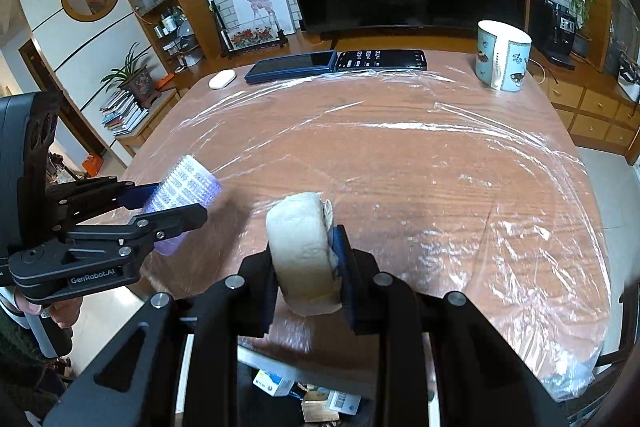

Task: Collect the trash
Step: 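Lift the roller and tissue and carry them over the black bin, then open the left gripper over the bin while the right releases the tissue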

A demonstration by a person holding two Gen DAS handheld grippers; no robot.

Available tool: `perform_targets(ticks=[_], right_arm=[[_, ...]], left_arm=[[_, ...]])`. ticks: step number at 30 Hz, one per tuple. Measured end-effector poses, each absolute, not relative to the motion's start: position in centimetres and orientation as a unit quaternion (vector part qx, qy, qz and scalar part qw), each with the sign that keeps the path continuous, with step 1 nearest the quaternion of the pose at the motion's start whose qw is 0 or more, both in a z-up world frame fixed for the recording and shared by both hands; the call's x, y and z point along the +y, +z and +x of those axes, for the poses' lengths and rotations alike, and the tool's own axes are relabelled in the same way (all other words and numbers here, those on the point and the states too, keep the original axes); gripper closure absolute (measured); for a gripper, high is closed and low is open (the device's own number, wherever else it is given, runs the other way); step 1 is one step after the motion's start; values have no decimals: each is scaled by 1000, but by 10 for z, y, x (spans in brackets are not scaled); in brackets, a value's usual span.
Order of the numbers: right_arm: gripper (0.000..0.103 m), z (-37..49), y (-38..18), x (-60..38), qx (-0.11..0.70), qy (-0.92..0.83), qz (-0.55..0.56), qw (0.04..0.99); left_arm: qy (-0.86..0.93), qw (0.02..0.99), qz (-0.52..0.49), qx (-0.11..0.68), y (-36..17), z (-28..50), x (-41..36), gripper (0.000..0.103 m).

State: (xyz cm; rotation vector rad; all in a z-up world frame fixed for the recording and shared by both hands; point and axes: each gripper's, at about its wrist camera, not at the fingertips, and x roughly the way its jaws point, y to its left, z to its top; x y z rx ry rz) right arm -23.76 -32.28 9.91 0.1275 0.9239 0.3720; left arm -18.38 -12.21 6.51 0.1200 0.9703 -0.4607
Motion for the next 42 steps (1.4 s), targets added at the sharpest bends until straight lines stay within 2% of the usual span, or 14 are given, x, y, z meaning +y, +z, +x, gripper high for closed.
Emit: perform_targets(ticks=[23, 42], right_arm=[[77, -334, 89, -323, 470, 226, 39, 852], [77, -348, 16, -306, 537, 220, 7, 814]], left_arm=[[-260, 834, 83, 480, 52, -289, -138, 59], [-244, 798, 101, 542, -27, -304, -152, 58]])
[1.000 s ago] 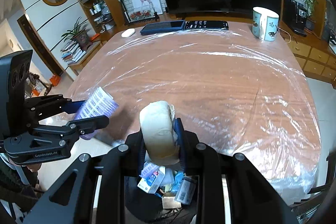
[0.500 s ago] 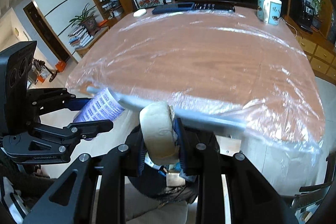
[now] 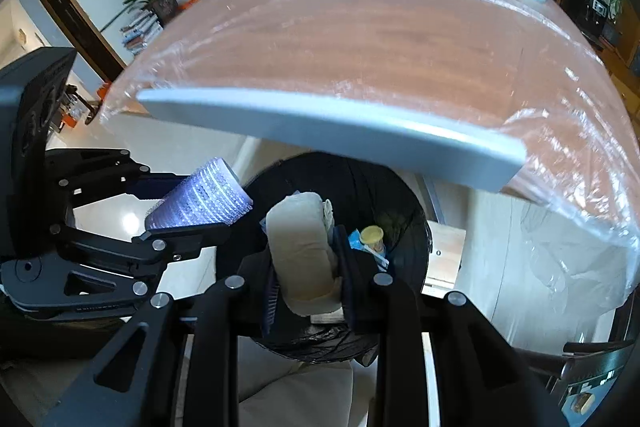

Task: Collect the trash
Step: 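Open the left gripper over the bin while the right releases the tissue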

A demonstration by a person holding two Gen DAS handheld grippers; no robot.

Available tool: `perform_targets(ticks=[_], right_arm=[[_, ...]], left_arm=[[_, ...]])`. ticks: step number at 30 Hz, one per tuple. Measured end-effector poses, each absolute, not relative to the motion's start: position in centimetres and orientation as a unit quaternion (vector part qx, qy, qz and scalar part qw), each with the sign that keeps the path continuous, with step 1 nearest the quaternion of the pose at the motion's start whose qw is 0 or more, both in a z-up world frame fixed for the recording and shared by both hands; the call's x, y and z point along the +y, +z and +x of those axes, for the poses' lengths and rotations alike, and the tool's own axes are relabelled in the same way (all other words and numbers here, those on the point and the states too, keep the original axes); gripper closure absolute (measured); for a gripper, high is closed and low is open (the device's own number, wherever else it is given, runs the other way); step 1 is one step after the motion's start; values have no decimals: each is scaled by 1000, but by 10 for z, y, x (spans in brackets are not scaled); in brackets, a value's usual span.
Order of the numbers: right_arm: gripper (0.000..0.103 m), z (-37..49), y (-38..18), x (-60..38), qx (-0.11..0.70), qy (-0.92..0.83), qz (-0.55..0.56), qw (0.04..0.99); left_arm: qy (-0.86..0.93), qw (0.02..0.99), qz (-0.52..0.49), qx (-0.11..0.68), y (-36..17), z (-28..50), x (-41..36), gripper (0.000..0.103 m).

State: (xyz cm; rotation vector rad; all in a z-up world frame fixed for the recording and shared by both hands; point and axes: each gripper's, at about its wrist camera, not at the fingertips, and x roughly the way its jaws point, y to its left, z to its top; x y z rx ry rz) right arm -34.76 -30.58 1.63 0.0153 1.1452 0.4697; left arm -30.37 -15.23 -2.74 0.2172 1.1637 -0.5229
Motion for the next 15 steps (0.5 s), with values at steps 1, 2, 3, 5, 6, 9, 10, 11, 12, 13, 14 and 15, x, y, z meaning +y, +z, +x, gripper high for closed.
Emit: perform_targets(ticks=[1, 2, 3, 5, 6, 9, 10, 11, 12, 13, 14, 15], right_arm=[[77, -347, 13, -305, 539, 219, 7, 813], [77, -346, 10, -306, 541, 217, 6, 813], [77, -345, 6, -306, 544, 215, 5, 811], [75, -344, 1, -304, 549, 212, 4, 809], [75, -344, -1, -305, 550, 209, 5, 809], [63, -343, -3, -308, 552, 202, 10, 809], [61, -342, -3, -309, 553, 200, 11, 809], [61, -341, -3, -310, 553, 199, 12, 809], [56, -341, -2, -312, 553, 197, 15, 809], [52, -341, -1, -313, 554, 195, 19, 809], [51, -341, 2, -315, 554, 195, 24, 809], [51, -340, 5, -315, 552, 195, 28, 810]], left_arm=[[-242, 797, 102, 544, -31, -303, -152, 58], [-241, 795, 101, 547, -35, -301, -153, 58], [-240, 794, 101, 549, -38, -299, -152, 58], [-238, 793, 100, 552, -44, -298, -153, 58], [-238, 794, 96, 552, -45, -297, -152, 55], [-236, 795, 83, 553, -47, -295, -150, 35], [-237, 795, 79, 552, -46, -294, -148, 35], [-237, 795, 78, 553, -46, -294, -147, 35], [-236, 795, 79, 553, -45, -294, -146, 34], [-236, 795, 80, 553, -44, -294, -146, 32], [-236, 795, 80, 553, -43, -294, -145, 32], [-237, 796, 79, 551, -39, -294, -144, 32]])
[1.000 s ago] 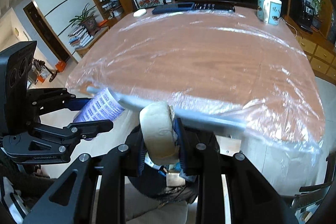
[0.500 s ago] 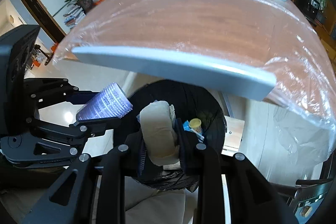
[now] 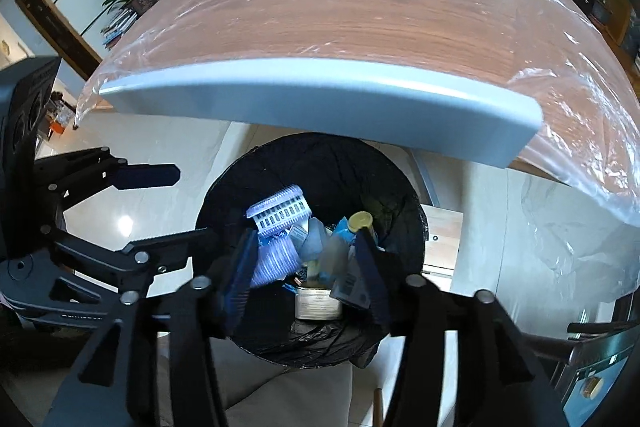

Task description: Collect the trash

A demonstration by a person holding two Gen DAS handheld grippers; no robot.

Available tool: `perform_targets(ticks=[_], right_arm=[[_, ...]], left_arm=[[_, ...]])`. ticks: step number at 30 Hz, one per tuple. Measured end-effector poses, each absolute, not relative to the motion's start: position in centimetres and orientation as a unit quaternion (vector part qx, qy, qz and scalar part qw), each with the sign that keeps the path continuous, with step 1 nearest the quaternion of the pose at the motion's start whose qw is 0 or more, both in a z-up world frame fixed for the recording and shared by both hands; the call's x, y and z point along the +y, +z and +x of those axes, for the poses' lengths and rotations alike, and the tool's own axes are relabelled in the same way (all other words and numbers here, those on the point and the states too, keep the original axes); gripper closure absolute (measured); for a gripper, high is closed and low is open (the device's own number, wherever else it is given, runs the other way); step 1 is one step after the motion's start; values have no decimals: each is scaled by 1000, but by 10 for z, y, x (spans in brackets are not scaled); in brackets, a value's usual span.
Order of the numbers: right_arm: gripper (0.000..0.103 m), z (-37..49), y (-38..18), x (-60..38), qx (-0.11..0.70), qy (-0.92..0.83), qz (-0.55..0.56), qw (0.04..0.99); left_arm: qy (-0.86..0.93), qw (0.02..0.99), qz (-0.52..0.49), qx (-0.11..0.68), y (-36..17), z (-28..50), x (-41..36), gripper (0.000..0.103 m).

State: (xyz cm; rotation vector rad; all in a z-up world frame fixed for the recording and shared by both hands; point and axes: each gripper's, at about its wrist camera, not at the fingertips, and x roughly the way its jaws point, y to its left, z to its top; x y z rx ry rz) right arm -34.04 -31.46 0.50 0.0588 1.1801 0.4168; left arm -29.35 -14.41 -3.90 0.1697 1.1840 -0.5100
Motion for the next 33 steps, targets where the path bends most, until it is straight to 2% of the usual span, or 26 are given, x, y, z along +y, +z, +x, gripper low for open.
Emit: perform_targets(ticks=[2, 4, 5, 9, 13, 21, 27, 33], right_arm=[[50, -342, 16, -317, 543, 196, 29, 816], [41, -341, 38, -321, 522, 200, 33, 829], [38, -339, 49, -323, 509, 200, 37, 837], [21, -315, 84, -338, 463, 174, 47, 868], [8, -259, 95, -364, 434, 104, 42, 894], [7, -137, 53, -416, 457, -4, 8, 889], [7, -87, 41, -445, 465, -31, 26, 884], [6, -61, 24, -457, 477, -45, 31, 877]], left_arm=[[-243, 801, 76, 542, -29, -293, -142, 32], [-245, 814, 76, 522, -9, -295, -138, 31], [-246, 819, 73, 513, 1, -293, -135, 30], [-230, 859, 49, 456, 47, -274, -116, 11], [-172, 886, 40, 428, 65, -224, -91, 11], [-76, 896, 20, 437, 45, -113, -30, 11], [-43, 889, 8, 455, 27, -48, -4, 11], [-32, 886, -3, 463, 14, -16, 4, 11]])
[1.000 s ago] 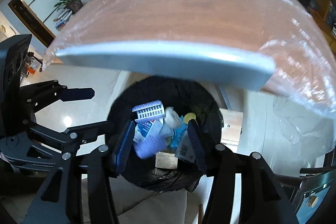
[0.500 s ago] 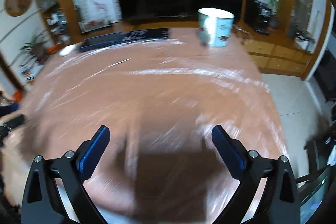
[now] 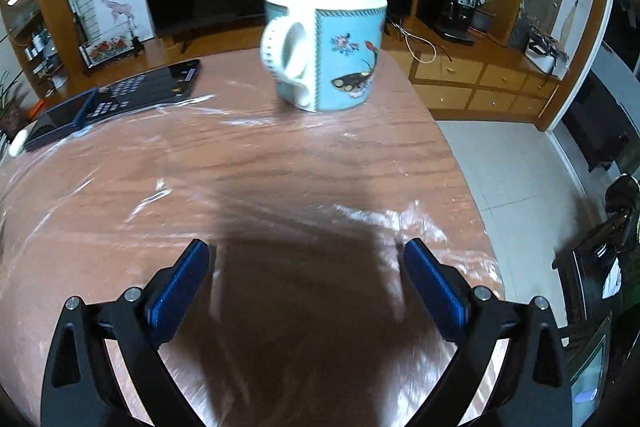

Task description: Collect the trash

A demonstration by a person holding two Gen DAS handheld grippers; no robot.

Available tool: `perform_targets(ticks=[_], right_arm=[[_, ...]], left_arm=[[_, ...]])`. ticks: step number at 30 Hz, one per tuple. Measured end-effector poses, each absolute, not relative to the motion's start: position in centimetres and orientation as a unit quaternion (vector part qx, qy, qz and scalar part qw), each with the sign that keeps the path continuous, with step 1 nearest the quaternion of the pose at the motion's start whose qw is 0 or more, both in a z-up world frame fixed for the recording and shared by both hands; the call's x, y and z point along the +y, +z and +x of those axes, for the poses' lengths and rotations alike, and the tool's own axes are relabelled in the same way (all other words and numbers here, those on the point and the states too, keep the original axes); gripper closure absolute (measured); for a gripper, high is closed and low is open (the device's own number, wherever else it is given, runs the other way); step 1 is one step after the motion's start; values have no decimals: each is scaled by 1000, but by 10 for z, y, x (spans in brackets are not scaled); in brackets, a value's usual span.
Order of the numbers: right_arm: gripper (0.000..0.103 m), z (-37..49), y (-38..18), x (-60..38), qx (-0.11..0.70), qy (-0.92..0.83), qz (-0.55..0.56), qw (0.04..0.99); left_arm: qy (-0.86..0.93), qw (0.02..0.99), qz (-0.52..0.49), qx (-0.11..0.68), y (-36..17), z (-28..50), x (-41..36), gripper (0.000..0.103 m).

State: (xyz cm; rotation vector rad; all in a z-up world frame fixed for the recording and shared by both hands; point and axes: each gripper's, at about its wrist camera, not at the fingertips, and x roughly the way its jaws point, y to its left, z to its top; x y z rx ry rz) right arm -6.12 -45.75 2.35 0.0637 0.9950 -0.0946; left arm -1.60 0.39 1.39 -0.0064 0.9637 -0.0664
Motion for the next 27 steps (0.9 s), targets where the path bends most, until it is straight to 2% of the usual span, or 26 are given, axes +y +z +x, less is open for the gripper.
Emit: perform_targets(ticks=[8, 10, 12, 27], right_arm=[[4, -57, 22, -460, 468, -49, 31, 882], [4, -58, 21, -459, 468, -49, 30, 882], [4, -57, 22, -459, 468, -49, 30, 882], [4, -58, 22, -459, 468, -49, 30, 882]], left_arm=[[-21, 887, 11, 461, 3, 0, 5, 11], [-24, 889, 15, 457, 3, 0, 4, 9], [-23, 887, 14, 461, 1, 1, 4, 2], [-22, 887, 13, 462, 2, 2, 5, 1]])
